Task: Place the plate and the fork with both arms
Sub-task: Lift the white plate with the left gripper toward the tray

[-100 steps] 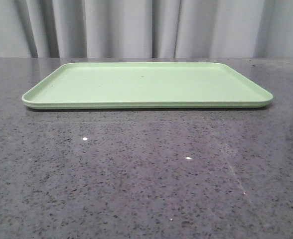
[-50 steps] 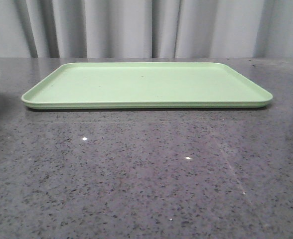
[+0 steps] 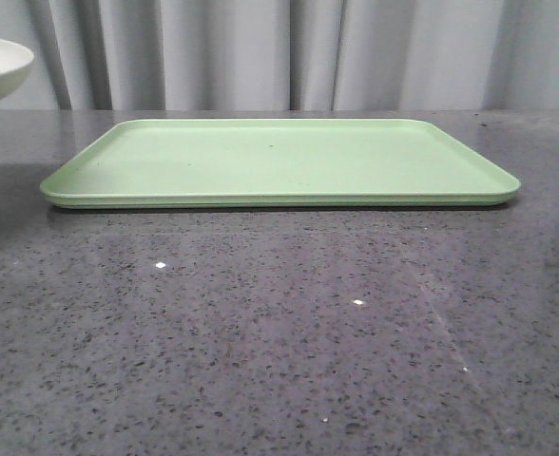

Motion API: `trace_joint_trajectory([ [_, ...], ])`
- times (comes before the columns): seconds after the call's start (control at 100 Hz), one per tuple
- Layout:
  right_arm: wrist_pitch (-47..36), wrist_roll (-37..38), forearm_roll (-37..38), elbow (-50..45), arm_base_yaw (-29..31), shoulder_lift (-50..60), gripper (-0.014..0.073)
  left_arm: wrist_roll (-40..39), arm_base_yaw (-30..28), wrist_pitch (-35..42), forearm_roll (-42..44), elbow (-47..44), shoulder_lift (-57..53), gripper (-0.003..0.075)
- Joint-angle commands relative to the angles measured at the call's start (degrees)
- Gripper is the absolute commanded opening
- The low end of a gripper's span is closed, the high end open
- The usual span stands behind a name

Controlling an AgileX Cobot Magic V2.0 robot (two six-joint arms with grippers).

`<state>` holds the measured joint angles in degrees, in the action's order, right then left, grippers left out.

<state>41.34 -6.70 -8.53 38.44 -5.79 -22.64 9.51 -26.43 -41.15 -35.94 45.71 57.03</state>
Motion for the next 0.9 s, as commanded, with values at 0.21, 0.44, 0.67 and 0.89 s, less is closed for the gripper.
trace_joint_trajectory([
  [0.21, -4.98, -0.05, -0.24, 2.00, 0.24, -0.89, 0.0438, 0.08, 10.49, 5.11, -4.16, 7.09, 3.62, -0.0021],
  [0.44, -4.98, -0.05, -0.24, 2.00, 0.24, -0.89, 0.0438, -0.04, 22.74, 12.77, -7.04, 10.16, 11.21, -0.0021],
  [0.67, -4.98, -0.05, -0.24, 2.00, 0.24, -0.89, 0.0438, -0.80, 33.55, 19.18, -8.03, 14.83, 20.33, -0.0021],
  [0.89, -4.93, -0.05, -0.24, 2.00, 0.24, -0.89, 0.0438, -0.80, 40.02, 25.98, -10.77, 18.39, 27.84, -0.0021],
])
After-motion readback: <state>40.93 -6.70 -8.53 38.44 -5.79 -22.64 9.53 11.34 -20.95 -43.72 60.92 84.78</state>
